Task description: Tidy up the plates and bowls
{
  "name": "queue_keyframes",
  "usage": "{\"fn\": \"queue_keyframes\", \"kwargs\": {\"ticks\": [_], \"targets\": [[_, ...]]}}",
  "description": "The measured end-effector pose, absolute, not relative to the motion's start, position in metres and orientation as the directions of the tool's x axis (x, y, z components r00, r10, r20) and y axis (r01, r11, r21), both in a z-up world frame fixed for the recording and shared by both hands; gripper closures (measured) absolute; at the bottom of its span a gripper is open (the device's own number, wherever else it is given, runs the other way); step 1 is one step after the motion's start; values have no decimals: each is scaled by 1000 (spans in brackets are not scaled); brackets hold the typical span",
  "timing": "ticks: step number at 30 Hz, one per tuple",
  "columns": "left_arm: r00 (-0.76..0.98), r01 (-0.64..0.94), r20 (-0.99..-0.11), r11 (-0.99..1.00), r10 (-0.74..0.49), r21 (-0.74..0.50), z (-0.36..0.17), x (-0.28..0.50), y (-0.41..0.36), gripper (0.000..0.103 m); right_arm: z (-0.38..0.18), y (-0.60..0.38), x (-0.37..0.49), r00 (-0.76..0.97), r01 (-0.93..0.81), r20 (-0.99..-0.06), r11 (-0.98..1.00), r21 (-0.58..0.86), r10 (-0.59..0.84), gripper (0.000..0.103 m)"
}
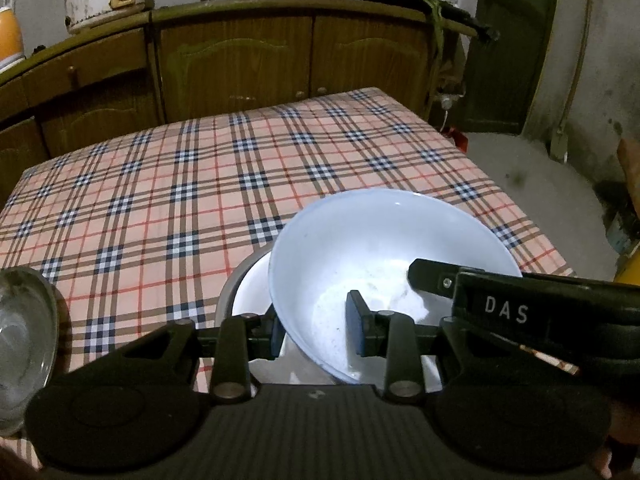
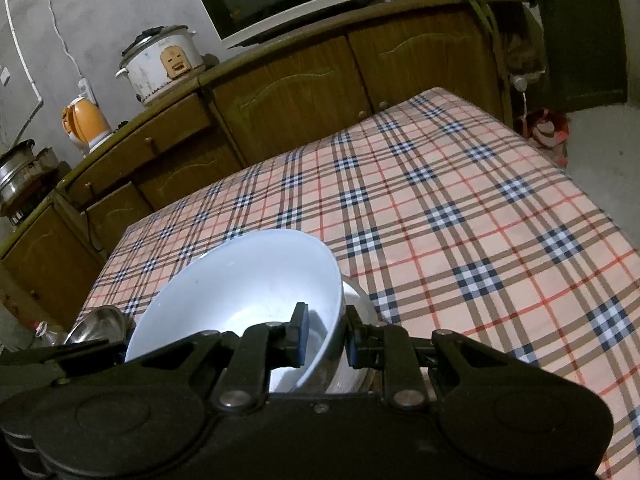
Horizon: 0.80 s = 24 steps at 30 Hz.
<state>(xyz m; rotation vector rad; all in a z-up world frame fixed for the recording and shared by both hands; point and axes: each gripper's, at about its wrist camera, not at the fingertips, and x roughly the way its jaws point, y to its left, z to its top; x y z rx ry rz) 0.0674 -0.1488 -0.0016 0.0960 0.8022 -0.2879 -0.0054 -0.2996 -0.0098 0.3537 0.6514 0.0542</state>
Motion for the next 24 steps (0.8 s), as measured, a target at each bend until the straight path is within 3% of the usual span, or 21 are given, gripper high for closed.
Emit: {"fn": "queue_keyframes", "kwargs": {"ticks": [24], "targets": [[601, 273, -776, 962, -192, -27, -33, 79, -136, 69, -46, -290, 18, 740, 57, -647, 941, 333, 184, 79]]}}
